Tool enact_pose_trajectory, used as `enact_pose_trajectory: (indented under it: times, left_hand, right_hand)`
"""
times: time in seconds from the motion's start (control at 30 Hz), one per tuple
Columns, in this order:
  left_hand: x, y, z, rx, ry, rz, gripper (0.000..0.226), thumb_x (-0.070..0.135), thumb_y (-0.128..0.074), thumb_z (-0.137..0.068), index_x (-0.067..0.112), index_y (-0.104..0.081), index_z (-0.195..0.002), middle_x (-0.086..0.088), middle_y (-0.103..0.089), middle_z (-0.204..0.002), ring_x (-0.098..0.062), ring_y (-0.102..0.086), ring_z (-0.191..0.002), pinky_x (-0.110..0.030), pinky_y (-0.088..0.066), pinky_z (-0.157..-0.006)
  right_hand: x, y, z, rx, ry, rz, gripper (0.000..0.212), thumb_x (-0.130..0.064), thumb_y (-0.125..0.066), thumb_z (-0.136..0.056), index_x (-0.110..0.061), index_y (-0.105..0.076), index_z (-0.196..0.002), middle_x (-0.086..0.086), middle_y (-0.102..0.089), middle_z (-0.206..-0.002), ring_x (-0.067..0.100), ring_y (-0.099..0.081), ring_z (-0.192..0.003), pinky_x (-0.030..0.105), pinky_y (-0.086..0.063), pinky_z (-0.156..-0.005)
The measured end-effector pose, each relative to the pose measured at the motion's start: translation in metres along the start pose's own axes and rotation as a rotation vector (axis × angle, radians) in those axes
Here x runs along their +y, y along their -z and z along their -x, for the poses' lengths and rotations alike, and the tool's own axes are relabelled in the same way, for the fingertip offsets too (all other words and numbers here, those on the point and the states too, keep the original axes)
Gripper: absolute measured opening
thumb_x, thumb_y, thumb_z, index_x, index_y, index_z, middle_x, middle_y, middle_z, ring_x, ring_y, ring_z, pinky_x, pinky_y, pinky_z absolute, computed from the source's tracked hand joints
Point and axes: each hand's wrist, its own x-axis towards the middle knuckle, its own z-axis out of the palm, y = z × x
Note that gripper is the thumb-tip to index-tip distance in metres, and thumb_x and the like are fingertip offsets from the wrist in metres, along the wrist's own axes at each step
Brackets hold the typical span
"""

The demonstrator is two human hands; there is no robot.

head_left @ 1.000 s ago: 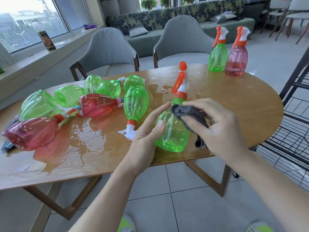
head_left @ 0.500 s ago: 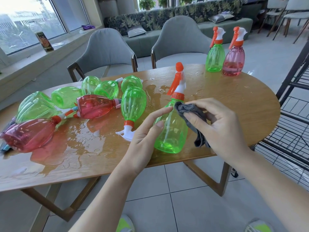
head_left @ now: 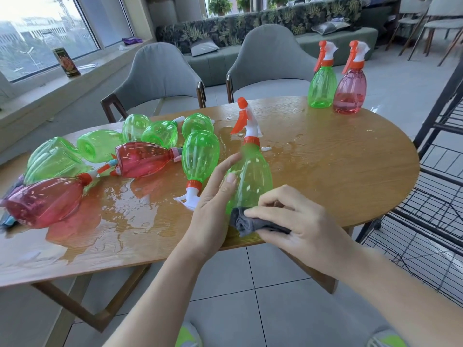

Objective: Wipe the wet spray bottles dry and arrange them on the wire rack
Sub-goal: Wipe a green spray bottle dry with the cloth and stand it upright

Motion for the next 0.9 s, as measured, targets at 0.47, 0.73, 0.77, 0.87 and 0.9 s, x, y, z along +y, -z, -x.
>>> enact_pose_trajectory:
  times: [0.47,0.73,0.77,0.87,0.9]
  left_hand:
    - [0.002,0.009,0.0,-0.128,-0.019,0.075,0.039,0.027,-0.056,-0.104,0.046,-0.07,-0.136,0.014,-0.059,-0.154,-0.008,-0.044,-0.151,-0.054,-0.029,-0.128]
    - [0.004,0.008,-0.003,-0.111,-0.008,0.072,0.046,0.02,-0.044,-0.107,0.045,-0.071,-0.135,0.013,-0.062,-0.152,-0.014,-0.046,-0.151,-0.058,-0.029,-0.128]
    - [0.005,0.007,-0.004,-0.116,-0.013,0.074,0.047,0.019,-0.044,-0.106,0.045,-0.072,-0.133,0.011,-0.063,-0.15,-0.014,-0.047,-0.15,-0.057,-0.03,-0.127]
    - [0.007,0.003,-0.003,-0.098,-0.028,0.062,0.05,0.018,-0.044,-0.104,0.051,-0.075,-0.125,0.017,-0.066,-0.145,-0.005,-0.05,-0.146,-0.05,-0.03,-0.129]
    - [0.008,0.002,-0.002,-0.094,-0.029,0.061,0.05,0.019,-0.044,-0.104,0.052,-0.075,-0.126,0.018,-0.066,-0.145,-0.002,-0.049,-0.146,-0.048,-0.029,-0.129]
  right_hand:
    - [0.028,0.025,-0.03,0.309,-0.475,-0.247,0.023,-0.017,-0.074,-0.095,-0.026,-0.072,-0.115,-0.007,-0.072,-0.112,0.014,-0.07,-0.104,0.04,-0.059,-0.087]
    - [0.018,0.024,-0.019,0.166,-0.312,-0.188,0.023,-0.019,-0.072,-0.094,-0.018,-0.074,-0.116,-0.008,-0.069,-0.113,0.01,-0.066,-0.108,0.024,-0.052,-0.09]
    - [0.019,0.025,-0.021,0.181,-0.321,-0.186,0.022,-0.019,-0.072,-0.095,-0.016,-0.074,-0.116,-0.009,-0.068,-0.113,0.01,-0.066,-0.108,0.025,-0.053,-0.089]
    - [0.02,0.024,-0.028,0.236,-0.394,-0.222,0.023,-0.018,-0.072,-0.095,-0.017,-0.074,-0.118,-0.011,-0.068,-0.113,0.014,-0.068,-0.106,0.031,-0.056,-0.088]
    - [0.019,0.023,-0.028,0.243,-0.402,-0.232,0.023,-0.017,-0.072,-0.095,-0.019,-0.074,-0.118,-0.011,-0.068,-0.113,0.013,-0.068,-0.106,0.03,-0.055,-0.088]
